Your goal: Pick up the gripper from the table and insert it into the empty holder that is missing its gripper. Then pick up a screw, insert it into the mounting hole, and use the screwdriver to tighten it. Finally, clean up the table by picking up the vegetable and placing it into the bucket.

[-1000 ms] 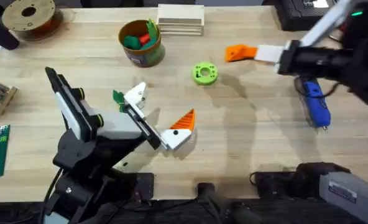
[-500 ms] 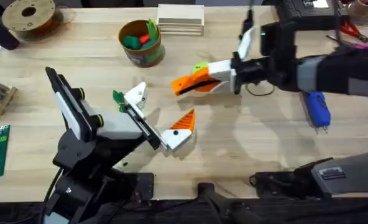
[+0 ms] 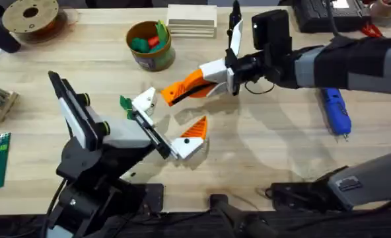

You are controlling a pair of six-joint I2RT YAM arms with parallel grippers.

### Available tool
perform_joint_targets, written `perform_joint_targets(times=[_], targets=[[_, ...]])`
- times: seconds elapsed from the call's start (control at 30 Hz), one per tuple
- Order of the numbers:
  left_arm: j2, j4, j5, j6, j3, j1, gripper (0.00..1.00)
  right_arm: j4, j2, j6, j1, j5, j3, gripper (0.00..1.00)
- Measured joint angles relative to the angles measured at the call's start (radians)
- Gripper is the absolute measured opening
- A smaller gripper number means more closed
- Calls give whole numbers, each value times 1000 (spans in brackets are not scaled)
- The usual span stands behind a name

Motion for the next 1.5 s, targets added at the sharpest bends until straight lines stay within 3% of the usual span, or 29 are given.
perform_joint_targets(times=[0.97,1.5], targets=[[0,0,-5,1,0,0,987,16,3,7,75,41,47,18],[0,-2,-35,-11,0,2,987,23,86,33,100,34,120,18]])
